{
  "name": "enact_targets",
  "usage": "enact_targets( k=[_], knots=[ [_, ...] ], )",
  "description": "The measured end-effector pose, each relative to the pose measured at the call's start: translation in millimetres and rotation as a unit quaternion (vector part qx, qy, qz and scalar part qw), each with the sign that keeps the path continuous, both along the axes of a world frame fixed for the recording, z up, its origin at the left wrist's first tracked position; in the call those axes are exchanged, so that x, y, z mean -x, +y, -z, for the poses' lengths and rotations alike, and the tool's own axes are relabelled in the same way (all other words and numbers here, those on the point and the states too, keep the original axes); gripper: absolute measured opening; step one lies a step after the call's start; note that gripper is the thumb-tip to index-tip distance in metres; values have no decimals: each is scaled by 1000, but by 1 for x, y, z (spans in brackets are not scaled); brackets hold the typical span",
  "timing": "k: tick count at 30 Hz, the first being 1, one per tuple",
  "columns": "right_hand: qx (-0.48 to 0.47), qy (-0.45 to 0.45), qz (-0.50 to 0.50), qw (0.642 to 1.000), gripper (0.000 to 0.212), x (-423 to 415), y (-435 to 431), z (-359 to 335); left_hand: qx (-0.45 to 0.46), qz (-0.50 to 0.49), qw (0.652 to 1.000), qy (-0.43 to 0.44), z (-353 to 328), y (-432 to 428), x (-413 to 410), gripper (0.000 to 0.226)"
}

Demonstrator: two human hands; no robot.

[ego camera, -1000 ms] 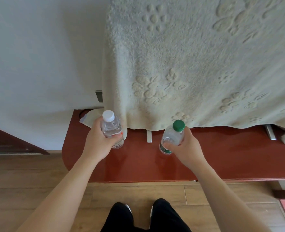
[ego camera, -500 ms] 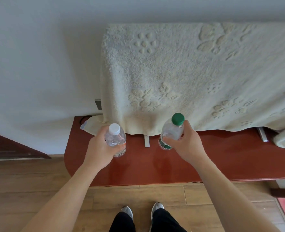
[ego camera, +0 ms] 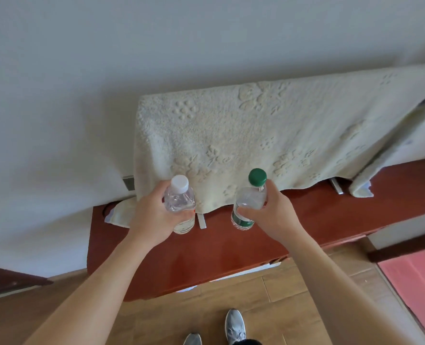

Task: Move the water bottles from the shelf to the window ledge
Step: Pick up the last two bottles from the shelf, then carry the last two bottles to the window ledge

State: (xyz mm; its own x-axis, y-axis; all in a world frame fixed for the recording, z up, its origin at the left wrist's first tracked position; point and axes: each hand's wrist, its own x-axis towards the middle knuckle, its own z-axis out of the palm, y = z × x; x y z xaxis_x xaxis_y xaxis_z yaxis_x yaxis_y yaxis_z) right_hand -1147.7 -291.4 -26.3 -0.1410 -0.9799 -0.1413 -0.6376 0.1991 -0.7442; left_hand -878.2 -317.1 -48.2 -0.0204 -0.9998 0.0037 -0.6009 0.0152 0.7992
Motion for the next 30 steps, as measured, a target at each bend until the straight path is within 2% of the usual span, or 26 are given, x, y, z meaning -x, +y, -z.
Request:
enact_targets(
  k=[5, 11, 18, 30],
  knots=[
    [19, -4, 73, 997, 68, 6, 35, -16, 39, 71, 997, 8, -21, -3, 17, 57],
    [27, -14, 196, 980, 64, 18, 94, -31, 59, 184, 981, 26, -40, 1, 53, 54],
    [54, -10, 312, 949, 59, 59, 169, -52, 108, 313, 943, 29, -60, 24, 127, 67],
    [102, -7, 438, 893, 57, 154, 324, -64, 149, 469, 870, 31, -85, 135, 289, 65]
  ],
)
